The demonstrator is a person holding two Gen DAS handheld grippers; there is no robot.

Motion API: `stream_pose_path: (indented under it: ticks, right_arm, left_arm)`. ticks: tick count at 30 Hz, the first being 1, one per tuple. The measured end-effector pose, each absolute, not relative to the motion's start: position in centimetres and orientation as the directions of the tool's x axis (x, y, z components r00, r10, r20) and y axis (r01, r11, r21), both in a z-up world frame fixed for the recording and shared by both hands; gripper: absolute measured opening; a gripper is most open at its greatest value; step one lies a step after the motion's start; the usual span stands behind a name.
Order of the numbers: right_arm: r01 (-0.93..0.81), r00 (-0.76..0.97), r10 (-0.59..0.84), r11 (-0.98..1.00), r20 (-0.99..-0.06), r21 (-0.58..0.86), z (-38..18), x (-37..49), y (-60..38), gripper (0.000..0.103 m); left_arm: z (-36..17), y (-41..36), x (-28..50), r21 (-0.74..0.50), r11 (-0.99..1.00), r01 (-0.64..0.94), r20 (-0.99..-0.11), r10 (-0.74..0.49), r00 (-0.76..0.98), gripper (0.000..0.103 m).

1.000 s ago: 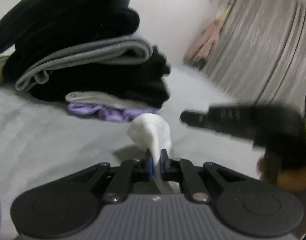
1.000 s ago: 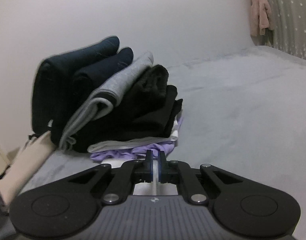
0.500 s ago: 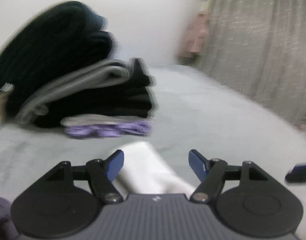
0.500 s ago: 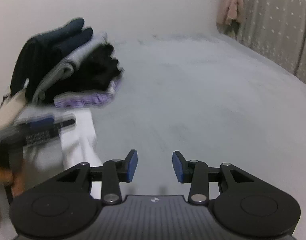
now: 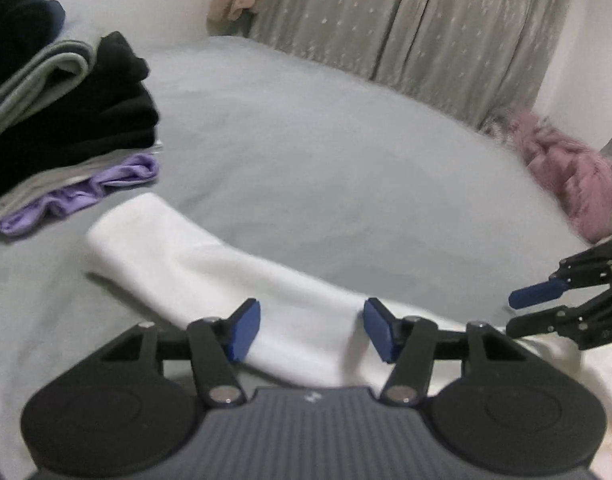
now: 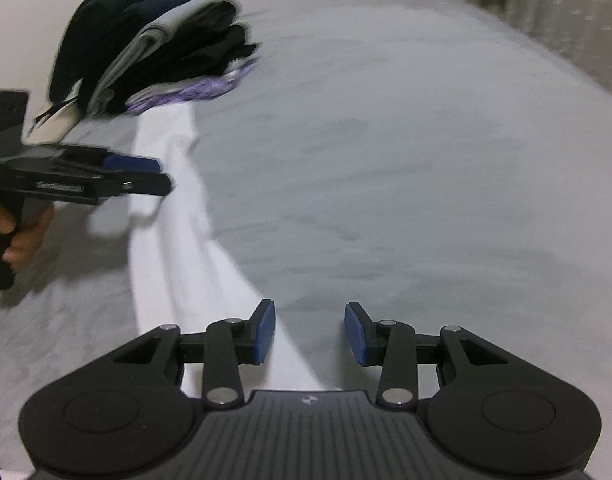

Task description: Fold clothes

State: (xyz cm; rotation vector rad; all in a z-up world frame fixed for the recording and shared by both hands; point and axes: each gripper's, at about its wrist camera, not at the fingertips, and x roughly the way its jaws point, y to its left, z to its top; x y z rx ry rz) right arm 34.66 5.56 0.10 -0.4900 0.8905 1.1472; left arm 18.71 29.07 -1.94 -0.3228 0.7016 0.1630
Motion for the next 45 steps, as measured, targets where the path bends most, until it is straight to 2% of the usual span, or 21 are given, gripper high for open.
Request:
stream_pose_path:
  ticks: [3, 4, 5, 6, 10, 13, 16, 19, 22, 23, 24, 27, 30, 32, 34, 40, 45]
  right_arm:
    - [-0.932, 0.117, 0.590, 0.343, -0.799, 0.117, -0.8, 34.3, 6.4, 0.037]
    - [-0.933, 0.114, 0.596, 0.340, -0.795, 0.121, -1.0, 34.2, 6.5, 0.032]
    - [-0.933, 0.107, 0.602, 0.336, -0.791, 0.130, -1.0, 34.2, 6.5, 0.023]
    - [-0.933, 0.096, 0.609, 0.331, -0.787, 0.142, -0.9, 34.2, 6.2, 0.020]
    - [-0.932, 0.086, 0.610, 0.329, -0.788, 0.153, -1.2, 33.8, 5.8, 0.019]
    - [-0.947, 0.120, 0.588, 0.310, -0.800, 0.086, -1.4, 32.6, 6.3, 0.019]
    - [-0.959, 0.139, 0.577, 0.281, -0.805, 0.036, -1.4, 31.4, 6.8, 0.004]
    - [-0.960, 0.244, 0.573, 0.258, -0.782, -0.110, -1.2, 29.2, 6.9, 0.003]
    - [-0.918, 0.390, 0.603, 0.311, -0.696, -0.244, -0.5, 28.0, 6.3, 0.003]
    - [-0.889, 0.453, 0.613, 0.363, -0.647, -0.279, -0.1, 27.9, 6.1, 0.003]
    - [-0.873, 0.480, 0.603, 0.396, -0.637, -0.284, -0.2, 28.2, 6.2, 0.003]
    - [-0.869, 0.486, 0.531, 0.378, -0.694, -0.319, -2.7, 28.3, 7.4, 0.003]
    - [-0.858, 0.510, 0.513, 0.363, -0.691, -0.364, -3.1, 28.0, 8.1, 0.005]
    - [-0.857, 0.501, 0.540, 0.419, -0.677, -0.300, -1.6, 29.0, 7.3, 0.021]
    - [-0.840, 0.505, 0.562, 0.493, -0.655, -0.224, 0.2, 30.5, 5.5, 0.029]
    - [-0.765, 0.554, 0.518, 0.626, -0.652, -0.152, 3.2, 34.0, -1.1, 0.032]
    - [-0.760, 0.492, 0.475, 0.643, -0.730, -0.095, 1.1, 34.5, -5.9, 0.033]
  left_arm:
    - [-2.2, 27.7, 19.1, -0.103, 0.966, -0.238, -0.699, 0.100, 0.708, 0.054]
    - [-2.4, 26.9, 19.2, -0.030, 0.974, -0.226, -0.710, 0.138, 0.690, 0.055]
    - [-2.2, 26.4, 19.1, -0.010, 0.975, -0.223, -0.712, 0.150, 0.686, 0.055]
    - [-2.1, 26.0, 19.0, 0.009, 0.975, -0.220, -0.714, 0.161, 0.682, 0.055]
    - [-2.1, 26.1, 18.9, 0.002, 0.976, -0.219, -0.715, 0.154, 0.681, 0.055]
    - [-2.4, 26.5, 19.3, 0.008, 0.976, -0.216, -0.716, 0.156, 0.680, 0.055]
    - [-2.6, 26.9, 19.5, -0.003, 0.976, -0.216, -0.717, 0.149, 0.682, 0.055]
    - [-2.8, 27.5, 19.7, -0.008, 0.974, -0.226, -0.715, 0.152, 0.682, 0.055]
    - [-2.7, 27.8, 19.6, 0.020, 0.963, -0.268, -0.711, 0.202, 0.674, 0.055]
    - [-2.8, 27.8, 19.6, 0.022, 0.963, -0.270, -0.712, 0.205, 0.672, 0.056]
    - [-2.9, 27.8, 19.7, 0.024, 0.962, -0.272, -0.713, 0.207, 0.670, 0.056]
    - [-2.9, 27.6, 19.8, 0.033, 0.960, -0.277, -0.714, 0.217, 0.666, 0.057]
    - [-2.6, 27.9, 19.7, 0.010, 0.959, -0.284, -0.708, 0.207, 0.675, 0.055]
    - [-2.1, 28.2, 19.4, -0.028, 0.952, -0.304, -0.683, 0.203, 0.701, 0.055]
    - [-1.9, 28.3, 19.4, -0.057, 0.953, -0.299, -0.671, 0.185, 0.718, 0.055]
    - [-1.2, 26.0, 20.0, -0.169, 0.974, -0.148, -0.618, 0.013, 0.786, 0.056]
    - [-1.6, 22.7, 21.1, -0.181, 0.983, -0.017, -0.589, -0.095, 0.802, 0.057]
